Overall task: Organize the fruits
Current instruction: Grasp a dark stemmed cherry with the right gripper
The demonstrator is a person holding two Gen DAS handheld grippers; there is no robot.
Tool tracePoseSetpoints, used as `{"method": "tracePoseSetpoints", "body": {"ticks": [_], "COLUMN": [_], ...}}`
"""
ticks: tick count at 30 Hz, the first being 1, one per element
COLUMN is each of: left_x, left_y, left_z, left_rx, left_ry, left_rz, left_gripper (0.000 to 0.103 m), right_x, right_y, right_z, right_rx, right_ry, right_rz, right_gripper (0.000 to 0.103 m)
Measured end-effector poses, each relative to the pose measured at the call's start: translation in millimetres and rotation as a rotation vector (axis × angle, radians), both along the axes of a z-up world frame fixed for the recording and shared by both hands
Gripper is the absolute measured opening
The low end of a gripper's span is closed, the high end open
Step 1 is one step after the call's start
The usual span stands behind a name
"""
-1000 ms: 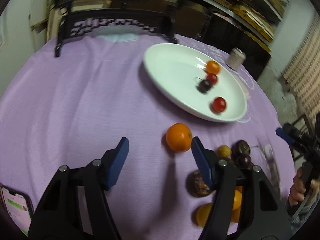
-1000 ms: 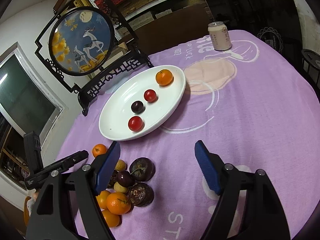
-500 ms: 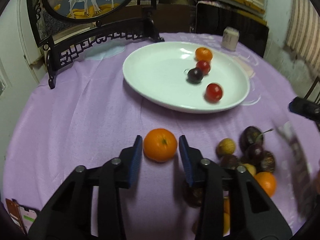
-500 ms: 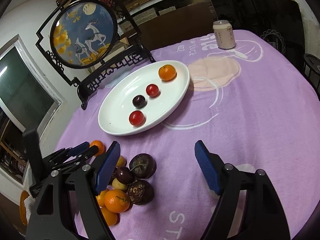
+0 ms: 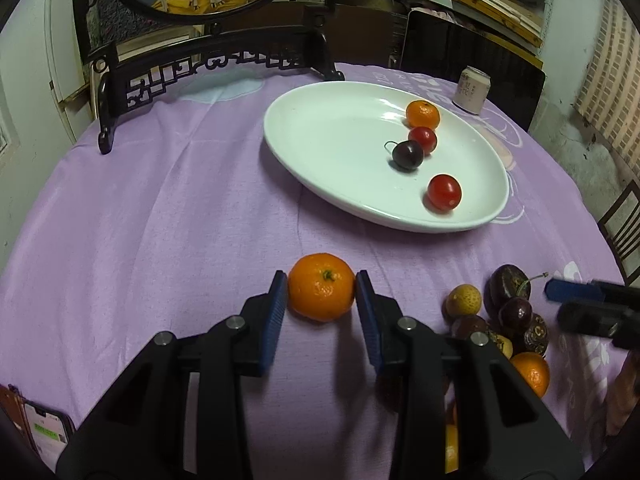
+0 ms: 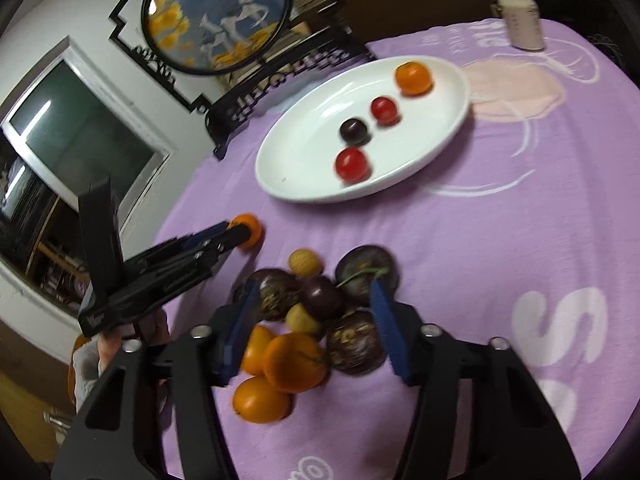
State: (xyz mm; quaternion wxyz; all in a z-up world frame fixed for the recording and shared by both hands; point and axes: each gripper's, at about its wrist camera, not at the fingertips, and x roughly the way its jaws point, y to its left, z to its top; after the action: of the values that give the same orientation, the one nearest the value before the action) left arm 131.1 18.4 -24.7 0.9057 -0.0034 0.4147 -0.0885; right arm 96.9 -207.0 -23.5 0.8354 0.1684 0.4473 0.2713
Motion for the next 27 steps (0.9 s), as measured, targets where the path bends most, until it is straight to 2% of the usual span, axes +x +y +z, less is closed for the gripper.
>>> {"method": "tracePoseSetpoints", "body": {"ticks": [6, 8, 10, 12, 17, 27], "left_x": [-0.8, -0.6, -0.5, -0.8, -1.3, -5.9], "left_y": [-4.8, -5.0, -5.5, -6.3, -6.5, -1.5], "left_z": [-0.9, -0.9, -1.2, -1.5, -1.5, 6.3], "left_rx": [0.027, 0.026, 0.029, 0.035, 0.036, -0.004], "left_ry": [-0.006, -0.006, -0.007, -0.010, -0.012, -0.023], "left_rz": [-0.002, -0.002, -0.002, -0.003, -0.004, -0.007], "left_gripper": [0.036, 0.036, 0.036, 0.036, 0.036, 0.036], "right_x": [0.1, 0.8, 1.5, 1.2, -0.3, 0.0], "right_y": [15.4, 19.1, 22.0, 24.4, 20.9, -2.2], "right_z": [-8.2, -10.3, -13.0, -14.9, -12.0, 3.1], "right_rx": [-0.035, -0.049, -0.053, -0.076, -0.078, -0.002], "right_ry": [0.016, 0.011, 0.014, 0.006, -0.019, -0.048], "right_rz": [0.016, 0.010, 0.009, 0.002, -0.021, -0.071], "right_gripper": [0.045, 0.039, 0.028, 0.026, 0.025, 0.025]}}
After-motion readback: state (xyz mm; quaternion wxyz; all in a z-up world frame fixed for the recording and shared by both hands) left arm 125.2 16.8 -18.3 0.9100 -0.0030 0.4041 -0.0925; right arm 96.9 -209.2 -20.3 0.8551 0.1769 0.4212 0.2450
